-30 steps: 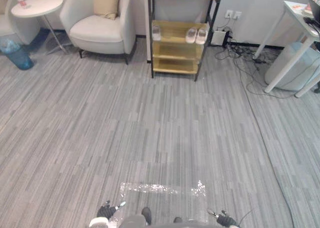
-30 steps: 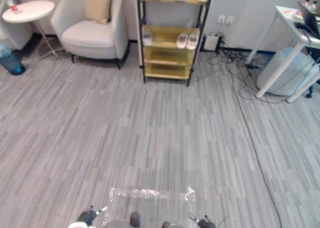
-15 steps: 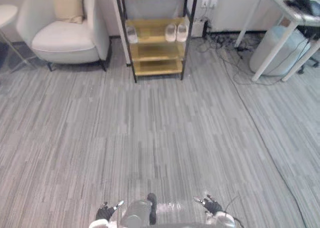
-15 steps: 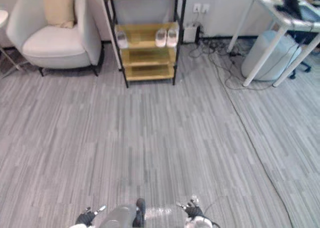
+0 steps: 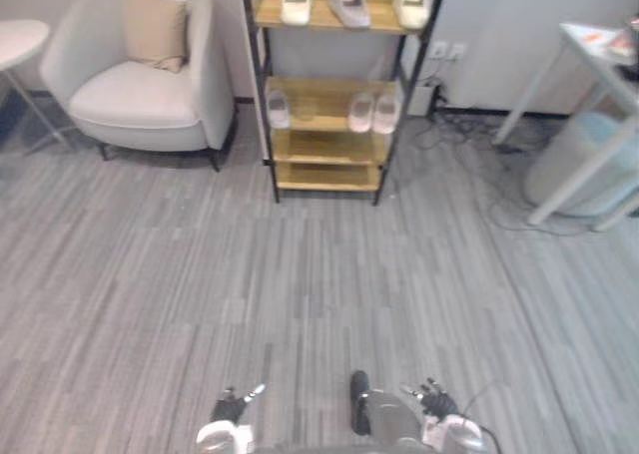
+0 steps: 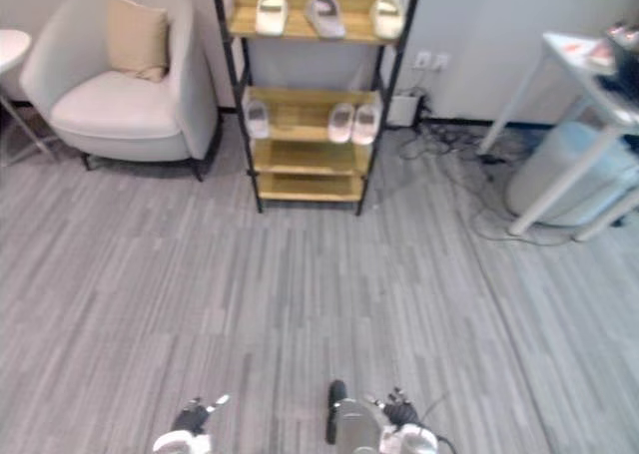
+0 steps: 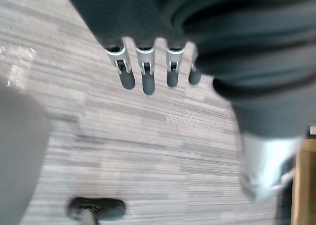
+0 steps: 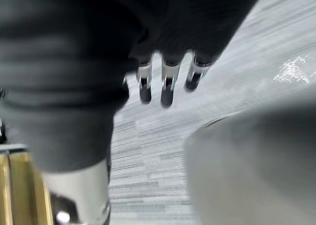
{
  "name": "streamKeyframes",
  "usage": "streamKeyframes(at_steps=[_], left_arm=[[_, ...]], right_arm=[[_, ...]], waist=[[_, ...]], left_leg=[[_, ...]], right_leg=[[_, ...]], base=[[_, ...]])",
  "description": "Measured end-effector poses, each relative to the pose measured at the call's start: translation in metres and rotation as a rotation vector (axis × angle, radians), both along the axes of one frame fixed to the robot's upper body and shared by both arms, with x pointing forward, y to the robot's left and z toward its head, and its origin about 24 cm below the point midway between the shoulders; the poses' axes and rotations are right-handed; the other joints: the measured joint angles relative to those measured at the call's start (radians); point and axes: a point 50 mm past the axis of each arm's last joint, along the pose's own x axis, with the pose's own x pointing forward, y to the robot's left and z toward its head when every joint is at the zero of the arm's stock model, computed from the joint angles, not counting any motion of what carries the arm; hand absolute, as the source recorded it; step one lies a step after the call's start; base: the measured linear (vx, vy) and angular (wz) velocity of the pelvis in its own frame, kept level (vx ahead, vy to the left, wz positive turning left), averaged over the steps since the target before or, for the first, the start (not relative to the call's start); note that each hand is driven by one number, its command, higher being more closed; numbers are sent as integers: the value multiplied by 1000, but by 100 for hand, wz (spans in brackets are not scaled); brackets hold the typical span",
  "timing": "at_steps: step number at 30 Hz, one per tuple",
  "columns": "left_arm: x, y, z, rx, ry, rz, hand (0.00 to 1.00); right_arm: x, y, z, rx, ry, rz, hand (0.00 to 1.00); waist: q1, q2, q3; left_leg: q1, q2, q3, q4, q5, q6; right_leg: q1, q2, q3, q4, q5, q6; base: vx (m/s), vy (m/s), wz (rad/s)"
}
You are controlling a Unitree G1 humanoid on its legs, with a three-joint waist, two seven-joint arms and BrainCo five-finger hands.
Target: Organize the slippers on the shoe rack
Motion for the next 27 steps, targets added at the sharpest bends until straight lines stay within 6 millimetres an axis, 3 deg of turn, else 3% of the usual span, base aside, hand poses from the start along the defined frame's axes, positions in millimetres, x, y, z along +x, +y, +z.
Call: streamKeyframes(at_steps=[1,2,4,6,7,8,10,12,13,14,15,16,17,18,19,20,21,23,25,26,27], left_arm=[[-1,3,1,2,-6,22,0],[4,6,4,11,-29,25,0],[7,9,6,21,-48,22,0],[12,7,9,23,-73,4,0],[13,7,9,23,-76,2,0],[16,4,10,23,-82,-18,0],[16,3,10,18,-88,-10,0],[16,2,10,8,-93,-2,0],[14,14,10,38,-88,-2,0],[13,16,10,45,-84,-4,0],[13,17,10,48,-81,-4,0],[10,19,9,54,-63,-10,0],[9,20,8,58,-54,-18,0],[10,19,7,65,-41,-53,0],[10,18,6,65,-33,-65,0],[6,14,4,64,-12,-100,0],[6,13,4,65,-9,-106,0],[7,13,2,71,8,-141,0],[8,13,2,71,8,-144,0],[11,12,3,74,2,-148,0],[6,12,2,74,11,-147,0]], right_arm=[[-1,0,0,-3,4,1,0],[-1,5,-1,7,2,-4,0],[-1,11,-1,21,0,-1,0],[13,20,2,46,-26,9,0],[13,21,2,47,-27,9,0],[17,23,3,53,-36,12,0],[10,24,0,56,-11,11,0],[2,28,-5,65,34,23,0],[-5,39,-9,89,62,38,0],[-8,42,-10,98,66,40,0],[-8,44,-10,101,63,41,0],[-7,45,-10,103,60,43,0],[-9,47,-10,111,64,44,0],[-5,45,-9,109,49,49,0],[-5,44,-8,105,43,49,0],[-2,40,-6,93,24,50,0],[-2,39,-6,92,22,51,0],[5,36,-3,83,-10,52,0],[9,33,-1,74,-24,50,0],[13,29,1,63,-33,54,0],[13,27,1,58,-33,54,0]], waist=[[16,-2,20],[24,-10,33],[31,-28,38],[49,-27,38],[51,-27,38],[57,-22,38],[75,-10,33],[87,-7,21],[87,-69,-12],[88,-93,-30],[90,-98,-36],[90,-108,-35],[87,-111,-33],[76,-108,-23],[75,-104,-19],[67,-84,-11],[65,-84,-11],[30,-87,-8],[22,-87,1],[21,-82,18],[22,-81,25]], left_leg=[[-88,69,76,217,34,-17],[-141,98,150,299,-3,-16],[-195,93,201,284,-33,0],[-334,22,238,50,-62,28],[-346,9,237,8,-58,31],[-382,-39,217,-229,16,33],[-395,-62,185,-469,126,19],[-409,-53,168,-474,237,50],[-400,-94,211,-431,268,86],[-393,-110,233,-426,241,113],[-383,-116,241,-429,230,117],[-329,-129,262,-451,202,117],[-294,-138,263,-459,182,120],[-202,-155,255,-476,142,120],[-163,-159,252,-484,127,120],[-50,-166,233,-520,99,123],[-33,-166,229,-528,98,125],[59,-165,168,-593,91,122],[93,-165,140,-614,82,108],[128,-159,118,-624,65,101],[153,-152,102,-625,34,90]], right_leg=[[102,18,-4,-70,-11,-17],[204,19,-6,-128,-19,-28],[272,13,-1,-181,-21,-32],[345,-5,24,-262,-34,-22],[349,-7,28,-265,-39,-18],[372,-17,35,-277,-63,-5],[403,-13,45,-280,-119,7],[445,-7,66,-270,-181,27],[468,-63,89,-231,-233,12],[438,-87,111,-161,-239,9],[416,-97,126,-114,-237,13],[328,-115,165,116,-210,81],[283,-124,183,250,-172,141],[206,-144,188,495,-102,208],[186,-155,163,569,-97,197],[132,-182,68,680,-117,154],[122,-185,54,682,-125,148],[35,-183,-90,532,-188,121],[-13,-171,-118,390,-183,114],[-39,-144,-123,231,-147,93],[-42,-108,-121,31,-47,89]], base=[[559,-162,14],[637,-184,8],[428,-111,-4],[457,-18,-33],[393,53,-31],[313,67,-11],[424,162,-15],[526,247,-26],[552,194,-33],[567,174,-34],[563,204,-44],[438,185,-30],[647,293,-22],[435,191,2],[731,300,15],[502,183,18],[574,162,50],[445,49,83],[442,-17,63],[606,-60,61],[583,-76,48]])
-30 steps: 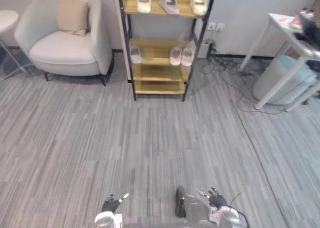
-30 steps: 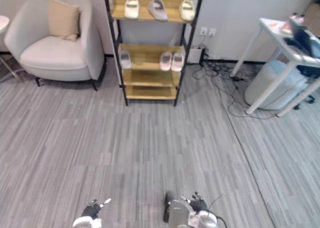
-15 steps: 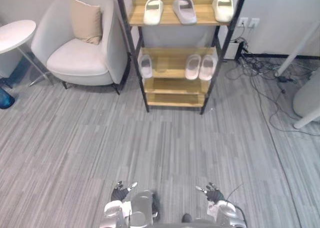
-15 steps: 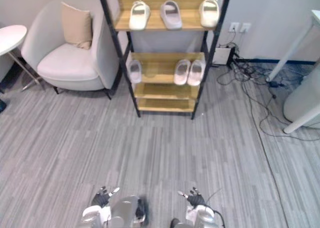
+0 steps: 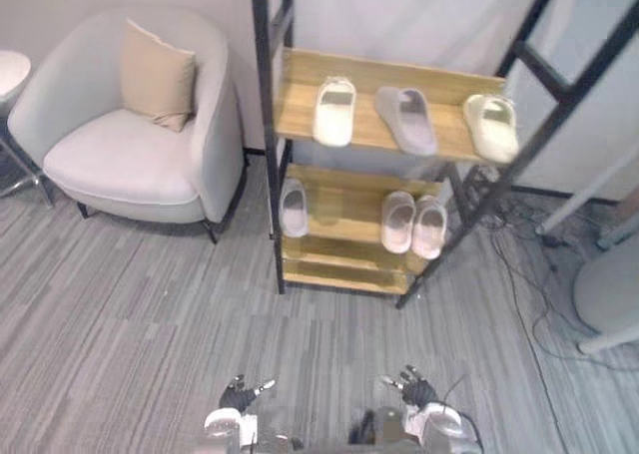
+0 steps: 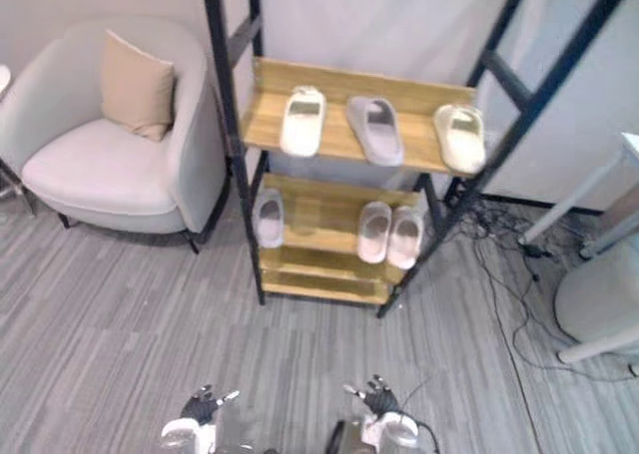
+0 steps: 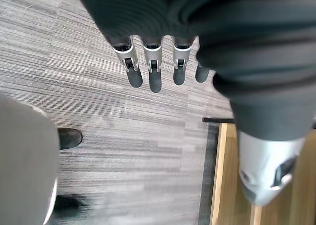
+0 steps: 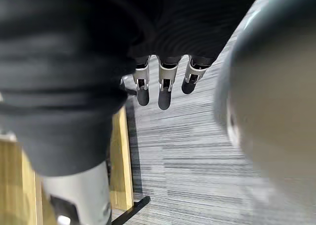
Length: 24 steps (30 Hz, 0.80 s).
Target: Organize the slippers on the shoe rack
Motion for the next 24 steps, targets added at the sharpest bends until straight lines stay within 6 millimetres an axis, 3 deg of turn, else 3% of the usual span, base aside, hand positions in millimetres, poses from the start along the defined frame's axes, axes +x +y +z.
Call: streamKeyframes(at_steps=[1,2,3,4,6,7,8,10,12,14,15,16,17,21,24], left_arm=[[-1,1,0,2,2,0,0],[-3,4,0,9,4,5,0],[-4,7,0,16,5,3,0],[-4,2,-1,-7,4,27,0],[-5,-3,-2,-22,6,37,0],[-2,-3,0,-29,-10,58,0],[-2,-1,0,-35,-17,84,0],[0,0,2,-37,-36,102,0],[3,1,4,-29,-50,88,0],[4,-3,4,-25,-48,59,0],[5,-4,4,-24,-50,51,0],[6,-5,4,-24,-49,47,0],[3,-5,2,-23,-29,44,0],[-1,1,0,2,1,22,0],[-3,1,-1,2,8,21,0]], right_arm=[[0,0,0,1,1,0,0],[0,2,0,5,1,0,0],[-3,2,-2,6,10,-1,0],[0,-1,0,-4,5,3,0],[0,-2,0,-4,1,-8,0],[0,-2,0,-4,0,-12,0],[-2,-2,0,-4,2,-13,0],[-4,0,-1,-3,11,-7,0],[-5,2,-2,6,21,-8,0],[-1,3,-1,6,10,-5,0],[-1,2,-1,5,11,-6,0],[-3,1,-2,3,17,-7,0],[-9,-2,-3,-5,30,-11,0],[-15,1,-5,4,45,-17,0],[-19,0,-7,3,56,-21,0]], waist=[[0,-1,1],[0,-16,7],[-4,-36,8],[3,-2,3],[-5,9,1],[-6,17,0],[-7,25,2],[6,29,11],[10,19,15],[21,25,8],[21,33,5],[21,35,4],[20,39,-1],[4,4,-23],[6,-4,-30]], left_leg=[[3,-2,-6,-1,-5,-3],[36,-9,-35,5,-41,-17],[64,-22,-61,14,-69,-26],[83,16,-75,38,-93,-36],[34,41,-91,163,-98,-45],[-50,66,-87,361,-103,-57],[-138,94,-67,585,-70,-105],[-229,161,-22,804,-70,-117],[-274,172,16,773,-119,-86],[-308,125,-16,473,-138,-85],[-312,112,-43,362,-112,-88],[-312,105,-62,298,-48,-93],[-284,97,-54,265,27,-75],[-198,57,-20,166,39,-55],[-148,34,-13,107,50,-39]], right_leg=[[1,7,1,-39,25,0],[-5,17,16,-105,145,-29],[-2,18,23,-92,231,-90],[-2,45,8,-37,180,-123],[35,66,-5,-82,128,-125],[82,87,-23,-127,117,-133],[134,111,-21,-171,107,-141],[215,139,-21,-201,86,-157],[292,142,3,-215,62,-157],[313,132,74,-228,61,-153],[314,129,94,-229,54,-142],[319,129,105,-230,46,-126],[342,128,143,-238,38,-103],[361,85,166,-238,16,-63],[382,67,168,-250,9,-49]], base=[[480,-115,56],[397,-133,58],[631,-263,54],[434,-197,29],[481,-243,22],[540,-284,31],[441,-224,18],[370,-128,-11],[410,-113,-41],[378,27,-92],[258,93,-86],[263,118,-80],[214,92,-61],[203,131,-23],[116,89,0]])
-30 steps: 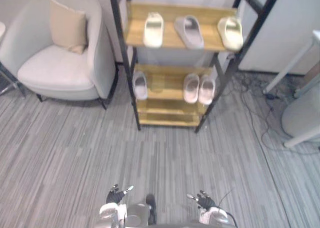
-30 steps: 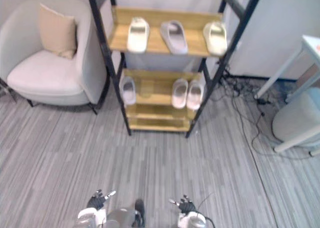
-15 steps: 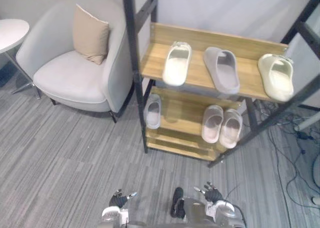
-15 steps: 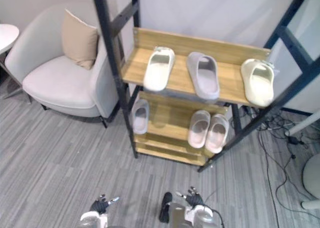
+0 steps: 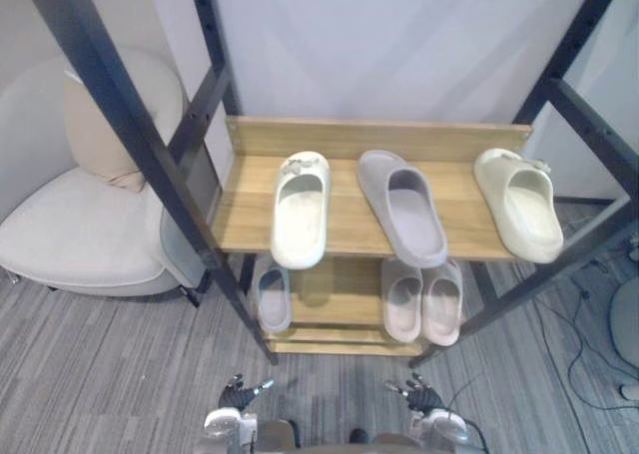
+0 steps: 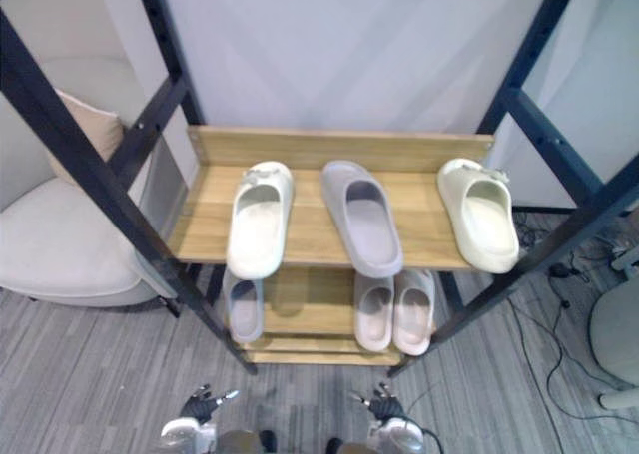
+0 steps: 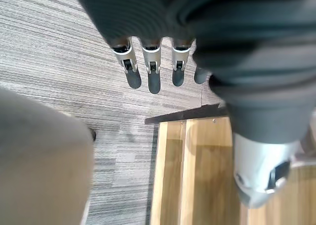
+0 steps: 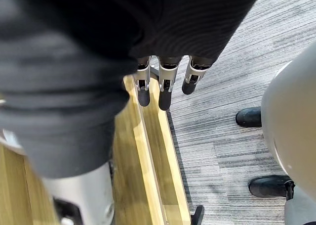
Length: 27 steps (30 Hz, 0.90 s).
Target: Organize the slippers on the shoe rack
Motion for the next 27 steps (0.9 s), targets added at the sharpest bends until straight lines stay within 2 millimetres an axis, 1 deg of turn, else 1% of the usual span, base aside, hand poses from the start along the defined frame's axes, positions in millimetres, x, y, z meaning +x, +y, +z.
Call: streamKeyframes(at_steps=[4,7,11,12,13,15,16,18,19,21,22,23,25,27], left_arm=[[-4,-1,-2,0,18,-10,0],[-4,-2,-2,4,18,-25,0],[-5,-2,-2,19,22,-25,0],[-6,-1,-3,21,26,-23,0],[-7,-1,-3,22,27,-23,0],[-9,0,-3,24,26,-20,0],[-9,0,-3,24,26,-19,0],[-13,2,-3,28,25,-15,0],[-13,2,-2,29,24,-15,0],[-15,2,-2,29,21,-10,0],[-18,2,-2,26,20,-7,0],[-18,1,-2,25,18,-6,0],[-19,1,-2,21,14,6,0],[-20,2,-2,17,14,16,0]], right_arm=[[-2,0,-1,-3,5,-2,0],[-2,0,1,-20,-6,4,0],[1,0,18,-67,-126,60,0],[4,-2,28,-91,-185,75,0],[5,-4,33,-103,-212,76,0],[10,-15,59,-174,-338,98,0],[11,-16,63,-186,-356,101,0],[15,-22,96,-263,-497,114,0],[15,-23,99,-270,-512,110,0],[18,-27,116,-297,-582,90,0],[20,-29,128,-314,-633,74,0],[21,-30,132,-322,-654,67,0],[24,-31,150,-369,-729,67,0],[27,-31,163,-380,-786,65,0]], waist=[[1,3,-20],[1,4,-21],[-3,3,-24],[-5,4,-25],[-8,5,-25],[-13,2,-29],[-13,1,-32],[-26,-5,-39],[-26,-5,-40],[-30,-7,-48],[-31,-5,-53],[-32,-5,-53],[-39,-2,-55],[-46,0,-56]], left_leg=[[17,-9,13,-30,4,6],[22,-12,35,-43,6,9],[36,-13,58,-66,13,15],[34,-14,65,-75,18,16],[32,-14,67,-77,20,18],[31,-15,85,-87,25,21],[31,-15,88,-91,27,21],[31,-18,90,-102,32,23],[31,-18,91,-102,32,24],[32,-18,98,-103,32,24],[32,-18,104,-106,32,24],[33,-17,106,-106,32,24],[33,-16,109,-109,32,24],[33,-15,113,-109,32,23]], right_leg=[[1,-4,21,-14,5,8],[-1,-4,47,-24,8,13],[-7,-3,84,-39,18,20],[-16,-1,96,-42,24,21],[-20,-1,98,-43,25,22],[-35,-1,117,-42,31,24],[-38,-1,121,-42,32,24],[-41,-2,125,-47,38,29],[-41,-2,126,-48,38,29],[-41,-3,128,-52,41,31],[-42,-3,129,-56,43,31],[-42,-3,130,-56,44,31],[-44,-4,131,-57,44,31],[-45,-4,133,-57,44,31]], base=[[33,40,-13],[-1,22,-20],[-37,23,-22],[-51,18,-24],[-58,14,-19],[-63,22,-21],[-48,22,-20],[-39,12,-6],[0,0,0],[-12,4,-8],[-8,2,-10],[-7,-2,-9],[-10,-8,-4],[-3,-4,-2]])
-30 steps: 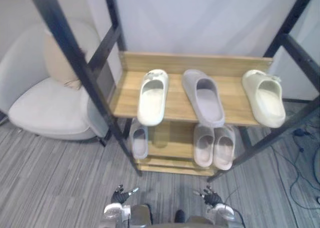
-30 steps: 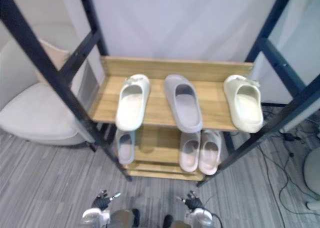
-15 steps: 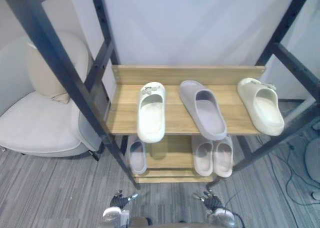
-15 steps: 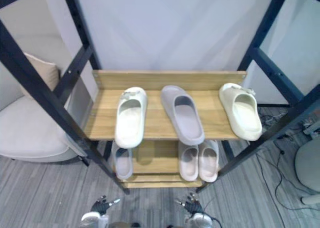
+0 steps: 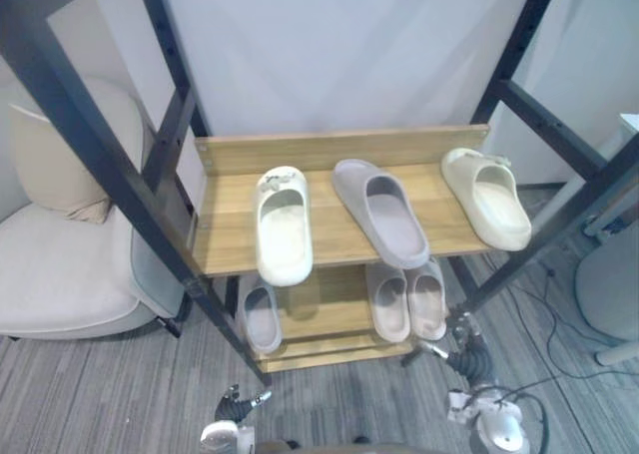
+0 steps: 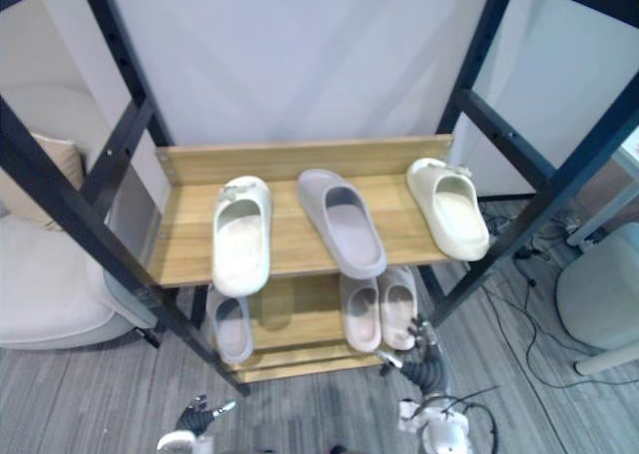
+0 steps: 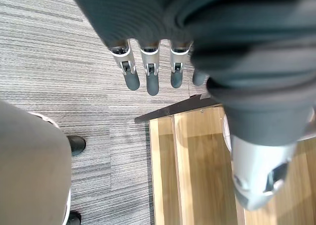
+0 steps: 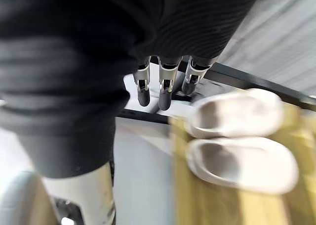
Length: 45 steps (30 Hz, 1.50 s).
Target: Organize the slippers on the shoe rack
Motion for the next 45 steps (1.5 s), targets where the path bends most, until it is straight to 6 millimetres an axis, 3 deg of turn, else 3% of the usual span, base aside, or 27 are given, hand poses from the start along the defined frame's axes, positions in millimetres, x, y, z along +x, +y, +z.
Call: streamKeyframes(at_steps=[5,16,20,26,39,45], left_arm=[[-4,-2,-1,-16,4,4,0],[-9,1,-3,-30,8,-32,0],[-8,1,-3,-29,5,-52,0],[-6,4,-2,-31,1,-67,0],[5,8,2,-13,-24,-95,0],[10,7,4,-12,-49,-102,0]], right_arm=[[6,-17,39,-74,-183,-54,0],[34,-42,84,-225,-379,-47,0],[45,-42,101,-266,-448,-4,0],[65,-44,114,-259,-490,89,0],[121,-23,121,-245,-471,250,0],[128,-20,130,-261,-495,256,0]], waist=[[-8,11,-12],[-13,4,-33],[-11,0,-36],[-9,-15,-32],[13,-50,-15],[23,-48,11]], left_leg=[[-4,1,6,0,-2,0],[-32,-12,-33,14,-2,1],[-43,-19,-52,16,2,7],[-55,-25,-67,18,7,15],[-88,-50,-108,17,20,34],[-95,-61,-136,16,24,42]], right_leg=[[-8,3,10,2,0,0],[-18,-3,-4,-1,2,3],[-22,-9,-15,-1,3,6],[-27,-15,-29,-4,5,7],[-28,-38,-70,-36,22,19],[-26,-47,-100,-34,22,19]], base=[[-3,-13,-5],[-17,-6,7],[-11,3,12],[-16,-3,8],[-5,9,10],[2,9,13]])
